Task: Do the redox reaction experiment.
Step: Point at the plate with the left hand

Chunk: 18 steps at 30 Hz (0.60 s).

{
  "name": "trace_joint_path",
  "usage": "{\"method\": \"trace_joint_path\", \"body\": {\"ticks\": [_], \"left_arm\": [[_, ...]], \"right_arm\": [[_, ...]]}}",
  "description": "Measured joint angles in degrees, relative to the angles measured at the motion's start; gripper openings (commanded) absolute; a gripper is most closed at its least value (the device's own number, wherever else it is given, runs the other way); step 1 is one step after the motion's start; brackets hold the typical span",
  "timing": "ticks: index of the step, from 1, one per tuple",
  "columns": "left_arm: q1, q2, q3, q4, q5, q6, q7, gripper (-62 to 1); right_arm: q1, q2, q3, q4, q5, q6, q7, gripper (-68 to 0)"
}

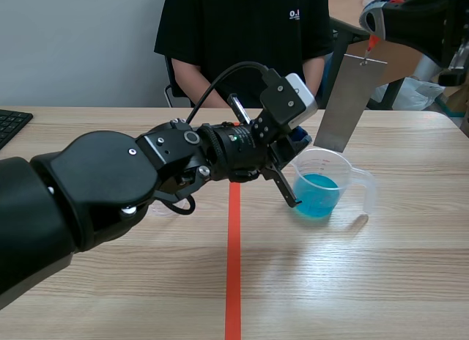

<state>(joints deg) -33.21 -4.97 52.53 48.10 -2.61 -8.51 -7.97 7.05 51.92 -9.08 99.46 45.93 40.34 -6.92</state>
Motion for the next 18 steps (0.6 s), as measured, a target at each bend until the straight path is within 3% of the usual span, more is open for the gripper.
{"method": "trace_joint_path", "body": {"ticks": [18], "left_arm": [[0.02,-1.46,0.0,0.0,-0.66,-0.02,-1.79,-56.0]], "right_arm": [[0.0,0.0,0.0,0.0,0.0,0.0,0.0,-66.0]]}}
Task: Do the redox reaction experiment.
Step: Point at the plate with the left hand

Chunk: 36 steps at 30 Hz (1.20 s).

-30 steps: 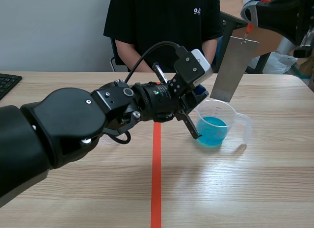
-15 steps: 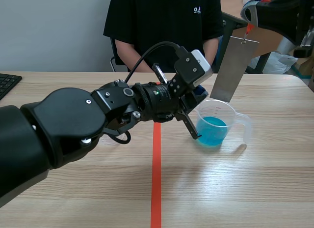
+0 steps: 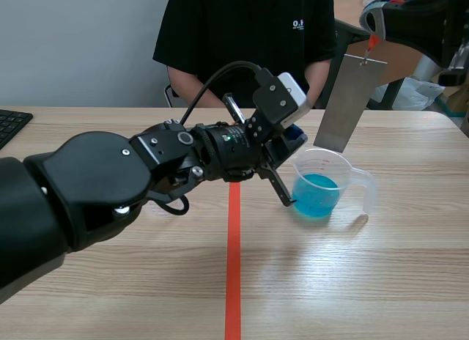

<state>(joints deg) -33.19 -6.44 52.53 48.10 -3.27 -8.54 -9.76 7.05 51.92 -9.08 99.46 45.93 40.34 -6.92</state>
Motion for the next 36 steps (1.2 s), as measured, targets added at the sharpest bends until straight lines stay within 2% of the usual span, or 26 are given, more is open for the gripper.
{"method": "trace_joint_path", "body": {"ticks": [2,5,9,13,17,21,23,26,30,36], "left_arm": [[0.04,-1.62,0.0,0.0,-0.74,0.0,0.02,-56.0],[0.9,-6.16,0.0,2.38,-3.98,0.02,0.15,-56.0],[4.55,-15.69,-0.7,12.31,-7.26,0.17,0.2,-56.0],[9.55,-25.49,-3.93,22.75,-10.82,0.2,0.15,-56.0],[17.07,-35.74,-10.88,31.36,-15.37,0.55,0.07,-56.0],[28.17,-44.78,-19.85,36.74,-19.32,3.61,-0.39,-56.0],[35.01,-47.84,-24.87,38.01,-19.78,4.57,-0.37,-56.0],[46.16,-49.88,-32.65,38.38,-19.76,6.64,-0.35,-56.0],[60.76,-49.31,-42.99,38.1,-19.76,8.44,-0.15,-56.0],[77.22,-43.63,-54.66,37.64,-19.76,9.18,-0.13,-56.0]], "right_arm": [[0.0,0.0,0.0,0.0,0.0,0.0,0.0,-66.0],[0.0,0.0,0.0,0.0,0.0,0.0,-0.02,-66.0],[0.0,0.0,0.0,0.0,0.0,0.0,-0.02,-66.0],[0.0,0.0,0.0,0.0,0.0,0.0,-0.02,-66.0],[0.0,0.0,0.0,0.02,0.0,0.0,-0.02,-66.0],[0.0,0.0,0.0,0.02,0.0,0.0,0.0,-66.0],[0.0,0.0,0.0,0.02,0.0,0.0,0.0,-66.0],[0.0,0.0,0.0,0.02,0.0,0.0,-0.04,-66.0],[0.0,0.0,0.0,0.02,0.0,0.0,-0.15,-66.0],[0.0,-0.15,0.0,0.02,-1.11,0.0,-0.48,-66.0]]}}
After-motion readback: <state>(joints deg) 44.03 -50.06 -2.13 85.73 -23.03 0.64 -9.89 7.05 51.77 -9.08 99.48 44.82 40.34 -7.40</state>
